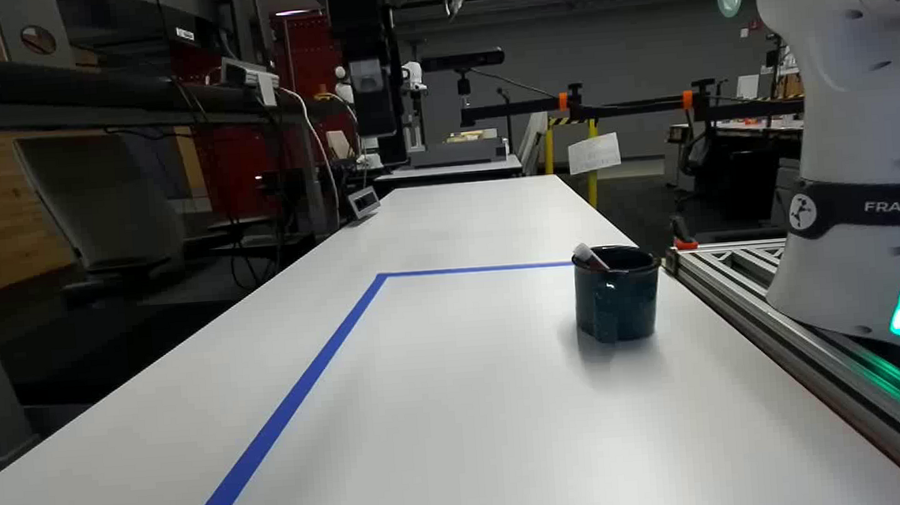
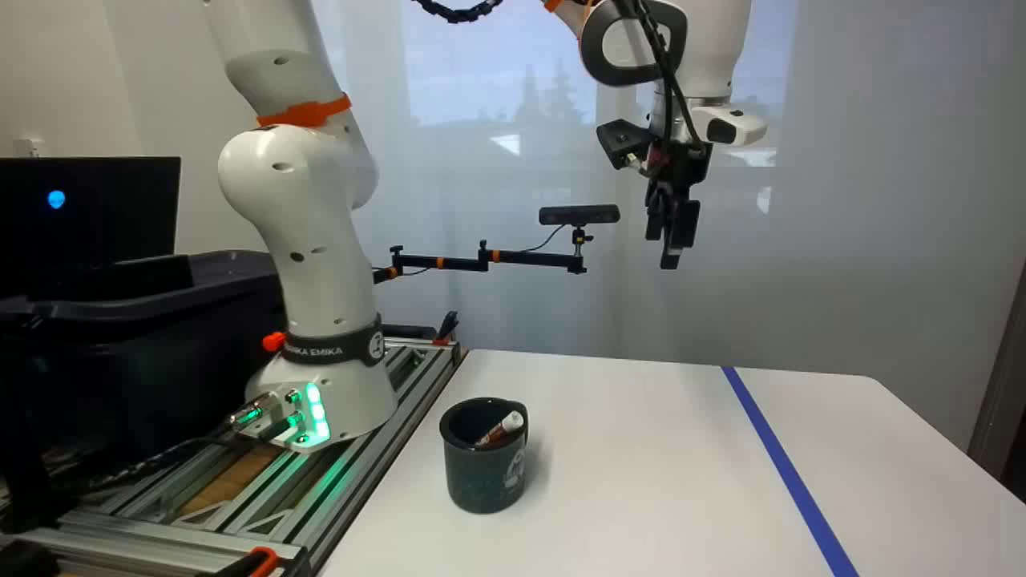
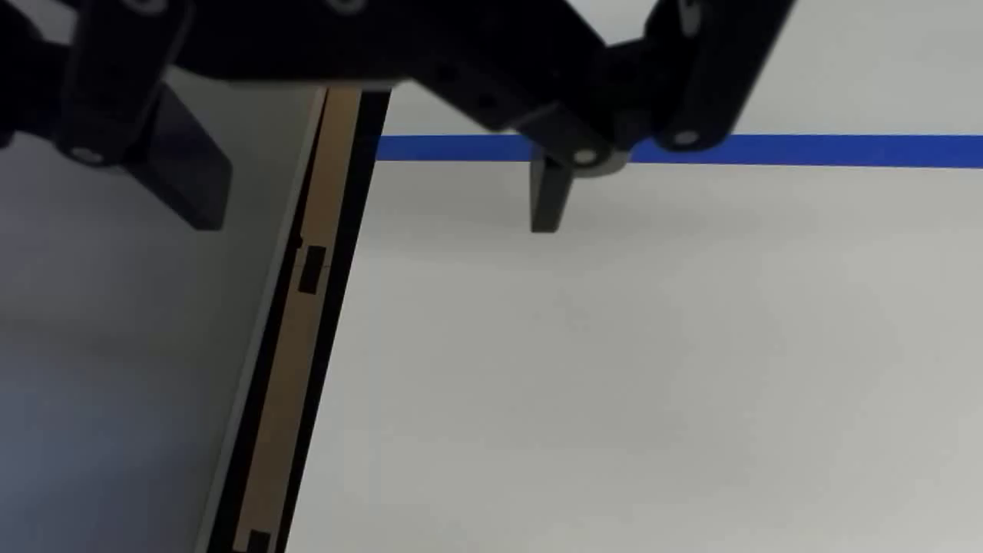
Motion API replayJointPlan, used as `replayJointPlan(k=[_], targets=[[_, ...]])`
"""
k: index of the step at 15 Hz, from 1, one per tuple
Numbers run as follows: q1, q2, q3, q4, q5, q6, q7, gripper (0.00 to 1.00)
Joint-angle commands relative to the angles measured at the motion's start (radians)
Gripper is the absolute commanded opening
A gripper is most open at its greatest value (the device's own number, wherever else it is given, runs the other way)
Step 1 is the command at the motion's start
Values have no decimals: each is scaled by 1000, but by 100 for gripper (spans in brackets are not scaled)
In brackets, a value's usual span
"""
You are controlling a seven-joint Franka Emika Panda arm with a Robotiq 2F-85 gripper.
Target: Take the marker from the cup and place it on the table
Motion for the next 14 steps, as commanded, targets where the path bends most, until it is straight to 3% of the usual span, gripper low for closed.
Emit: replayJointPlan(k=[1, 6, 14], targets=[[-21, 0, 21, 2, 4, -3, -3, 100], [-21, 0, 21, 2, 4, -3, -3, 100], [-70, -143, 15, -129, -68, -240, 13, 100]])
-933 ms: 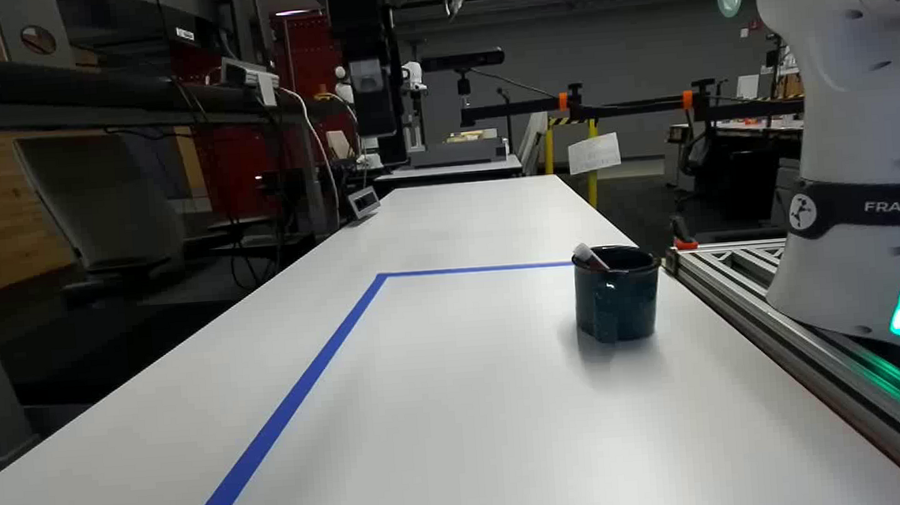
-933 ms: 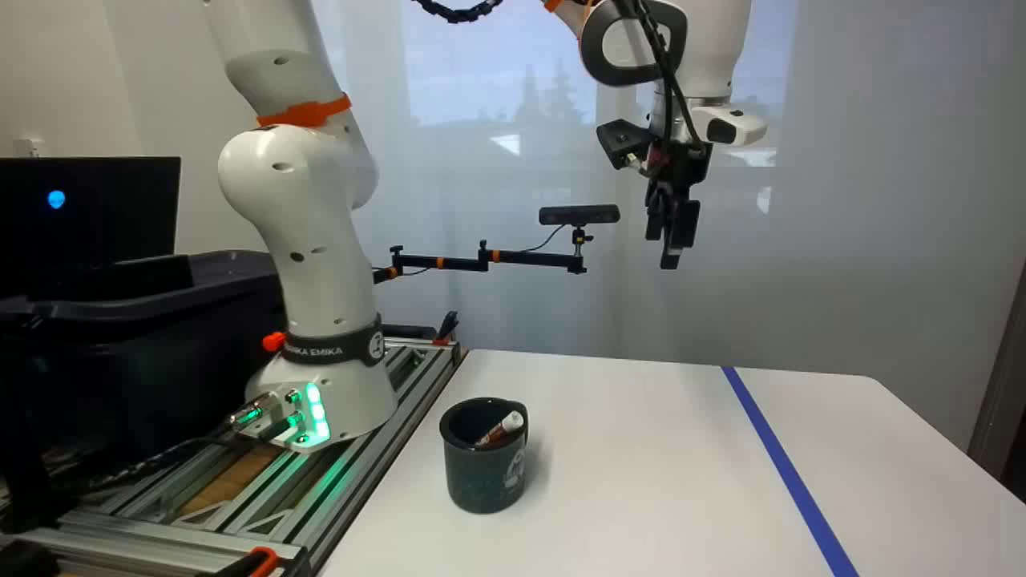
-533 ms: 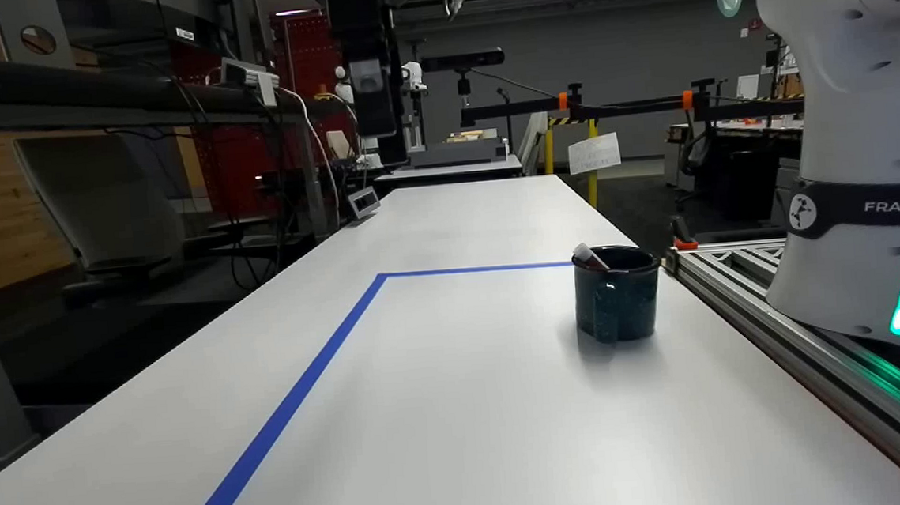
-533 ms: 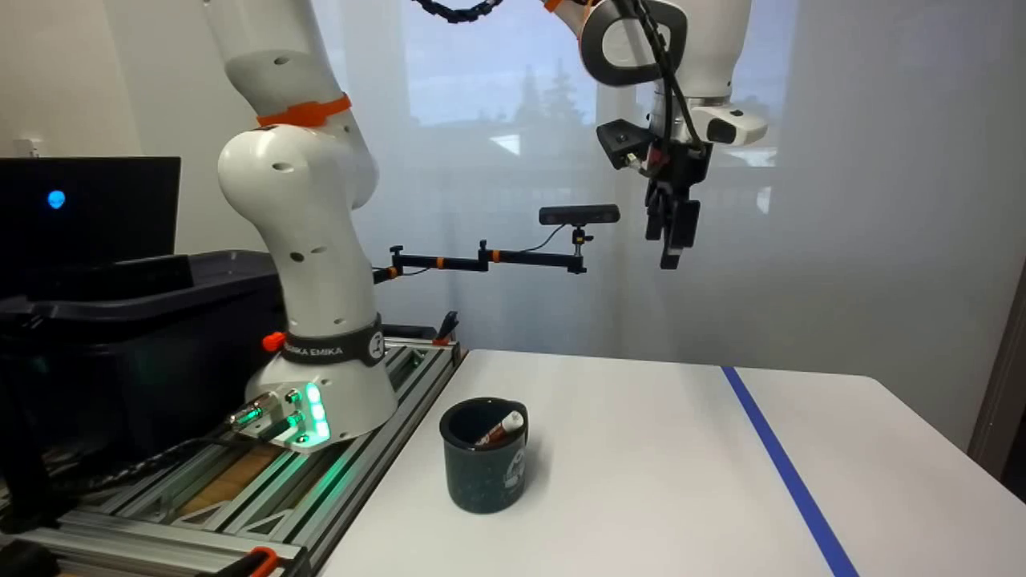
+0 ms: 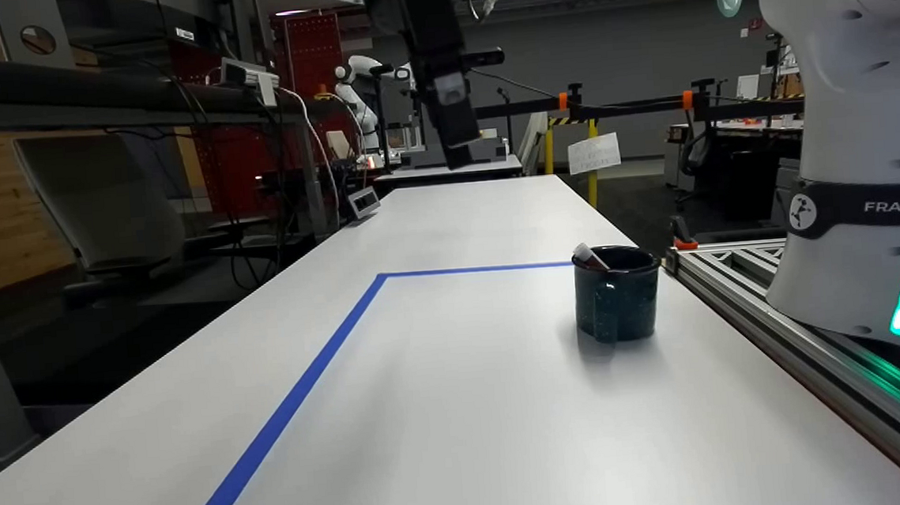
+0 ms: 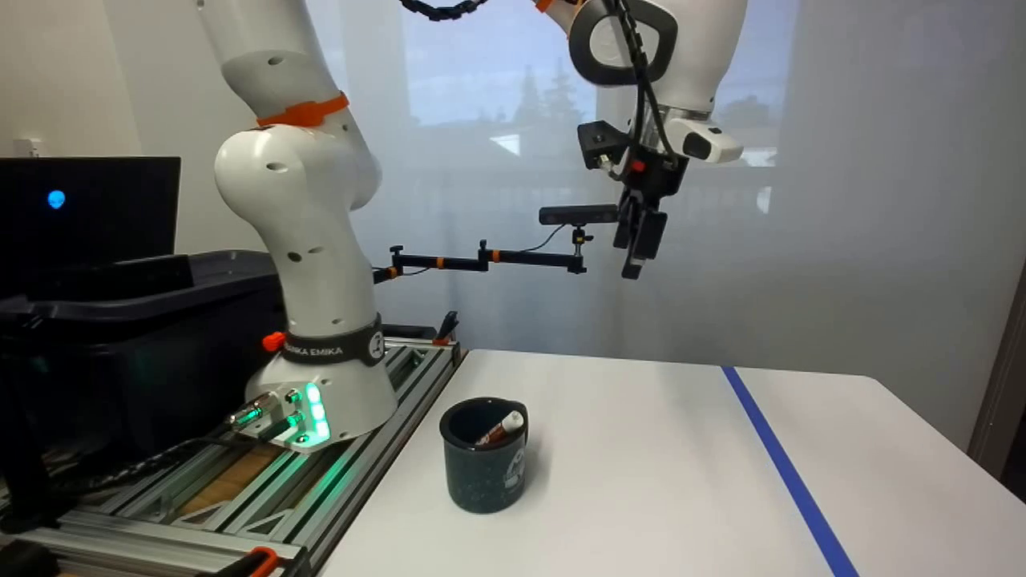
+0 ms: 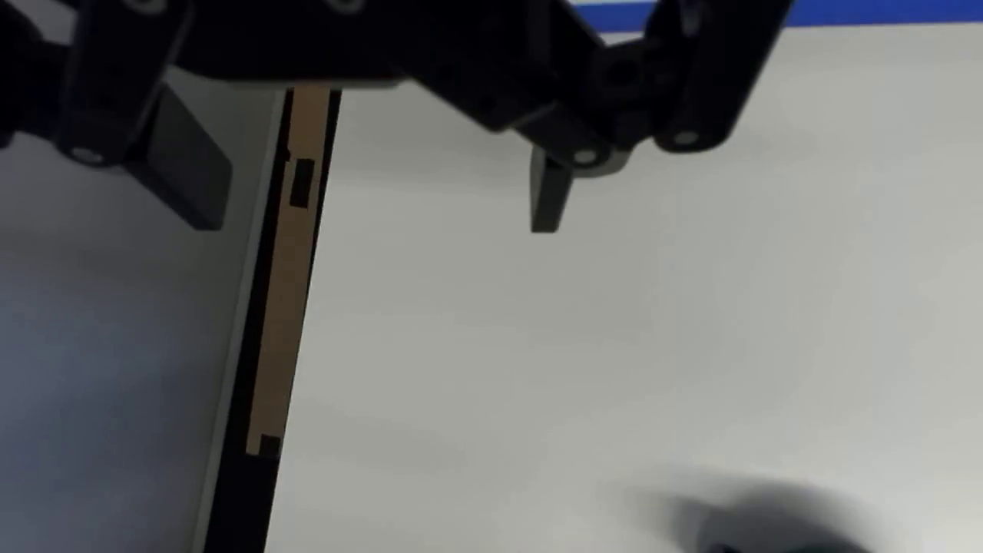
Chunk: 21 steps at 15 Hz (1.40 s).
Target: Take the marker from the cup and place it on the table
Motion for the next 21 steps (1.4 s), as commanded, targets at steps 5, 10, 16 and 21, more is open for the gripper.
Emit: replayJointPlan(k=[5, 10, 16, 21], targets=[[-84, -187, 22, -170, -225, -162, 109, 100], [-144, -200, -22, -282, -279, -75, 105, 100], [-209, -107, -66, -274, -297, 26, 99, 100], [-244, -43, -108, -272, -296, 37, 73, 100]])
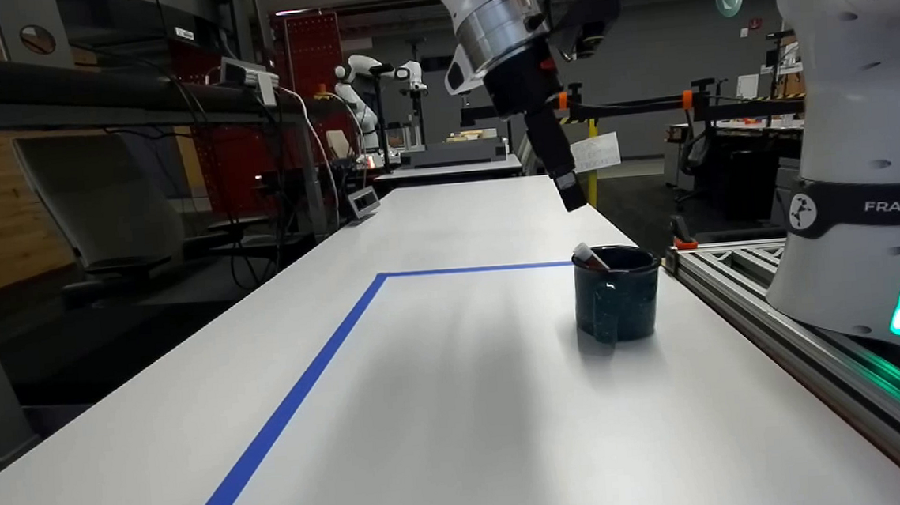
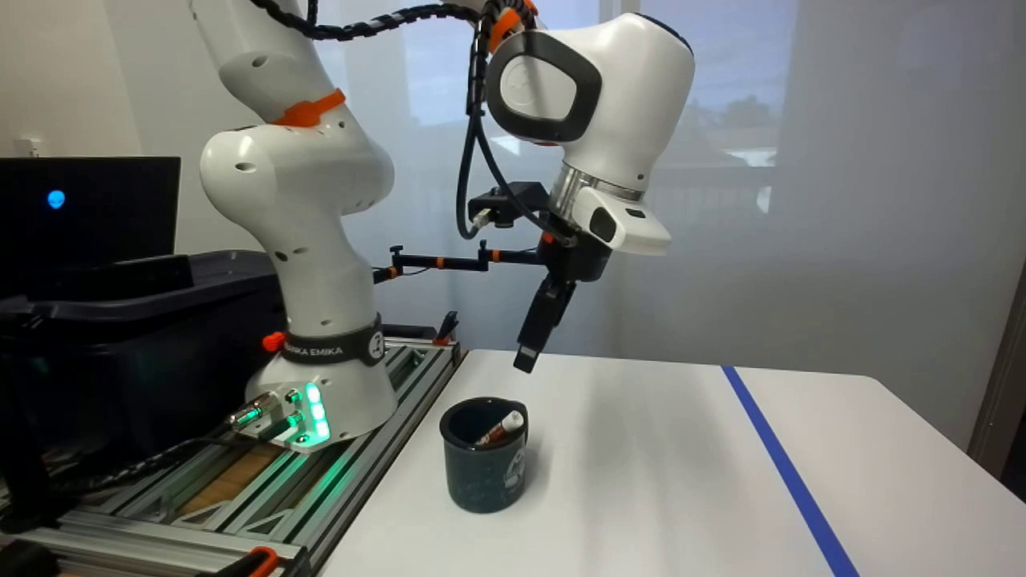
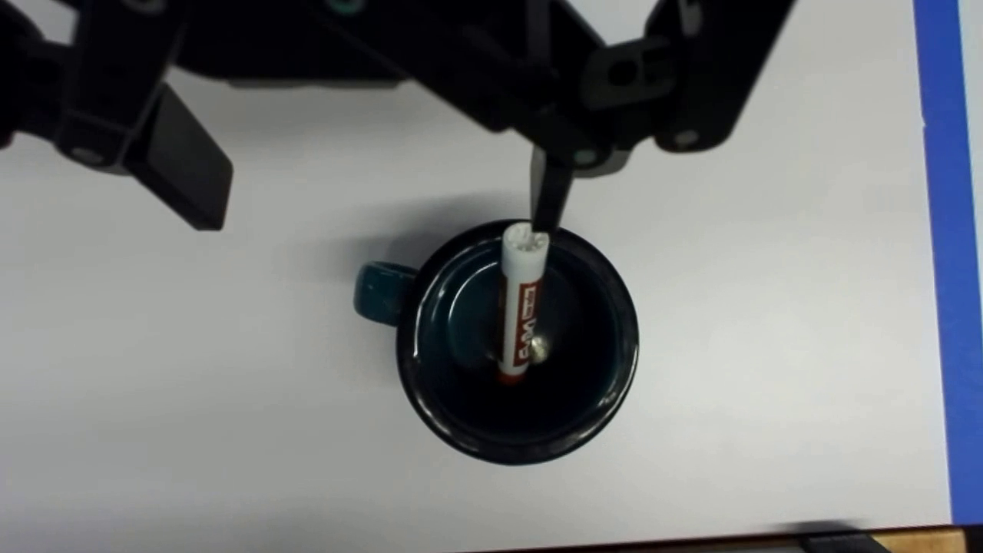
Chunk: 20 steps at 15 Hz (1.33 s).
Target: Take the marker from the cup and place it on the table
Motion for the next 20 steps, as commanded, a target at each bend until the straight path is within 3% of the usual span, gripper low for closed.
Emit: replayJointPlan(k=[1, 8, 9, 12, 16, 20], targets=[[-16, 49, -27, 1, -13, 11, -15, 100], [-34, 140, -46, 3, -24, 44, -17, 98], [-38, 154, -49, 3, -31, 52, -16, 80], [-54, 193, -63, 3, -51, 84, -9, 68], [-73, 230, -82, 4, -55, 138, -10, 63], [-74, 252, -85, 6, -45, 171, -11, 51]])
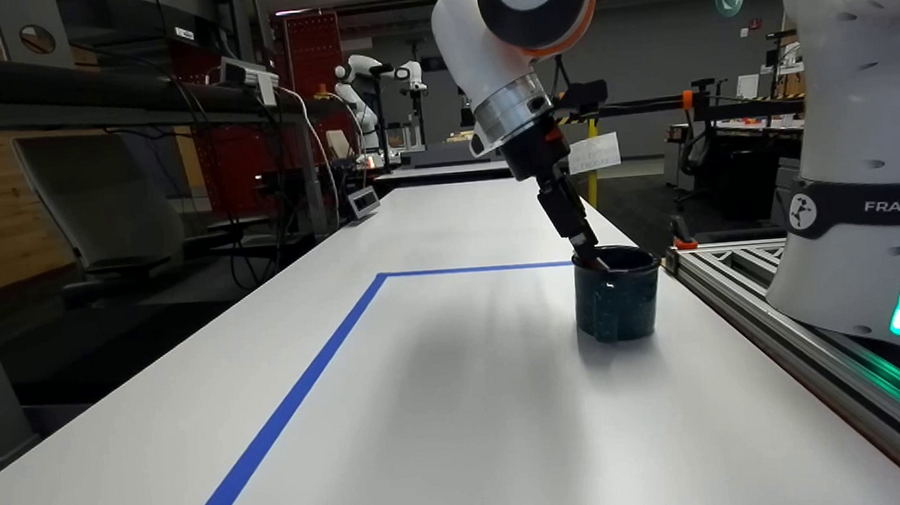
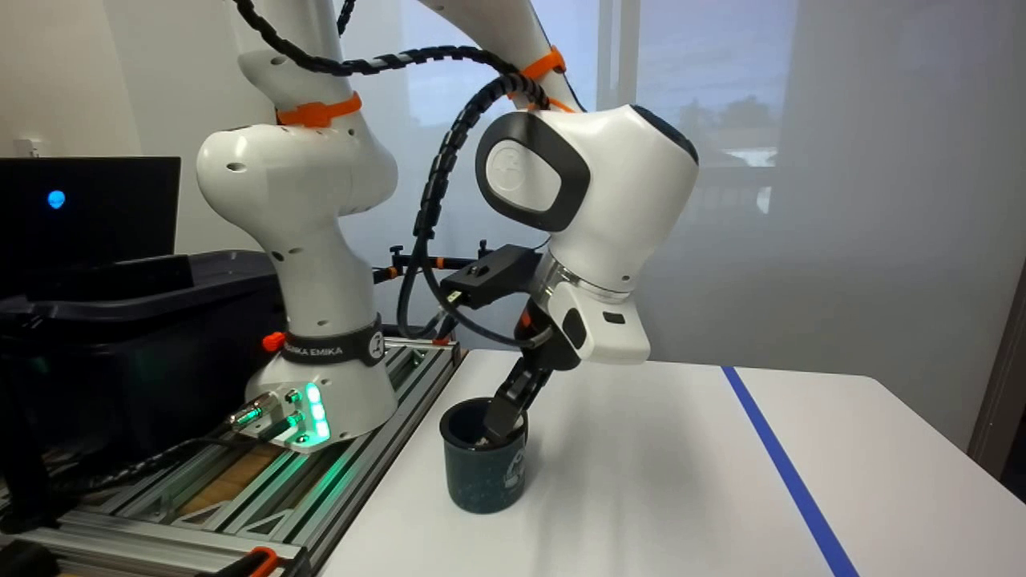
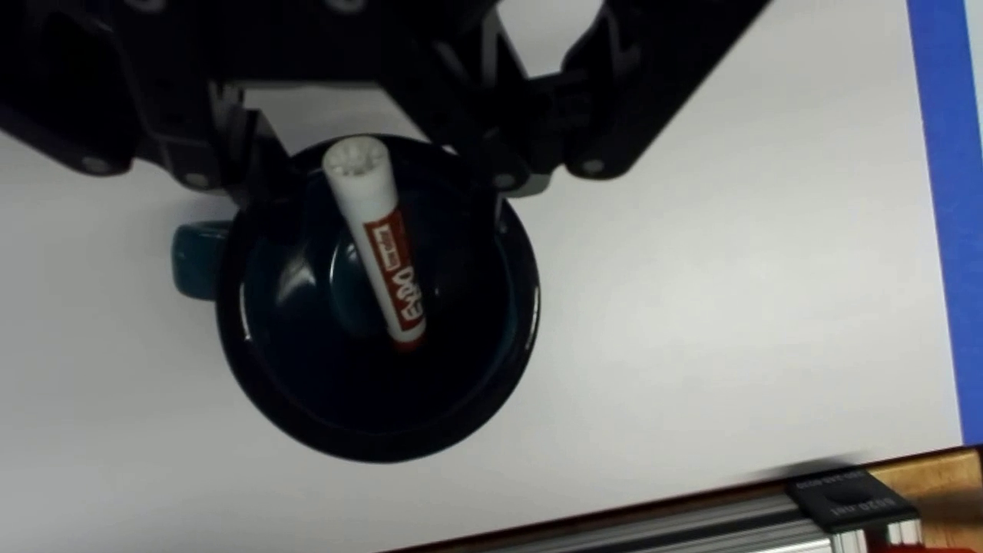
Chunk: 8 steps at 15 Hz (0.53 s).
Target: Take the marker from the cup and place it on the table
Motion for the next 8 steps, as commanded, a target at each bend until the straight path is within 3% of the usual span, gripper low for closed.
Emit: replayJointPlan(k=[1, 3, 4, 6, 7, 8], targets=[[-1, 14, -5, 4, -8, 28, -8, 39], [1, 15, -4, 10, -5, 29, -8, 22], [2, 14, -3, 12, -3, 27, -10, 17], [5, 9, 0, 14, -3, 24, -7, 21], [7, 9, 0, 15, 4, 22, -14, 18], [7, 8, 1, 15, 5, 22, -14, 6]])
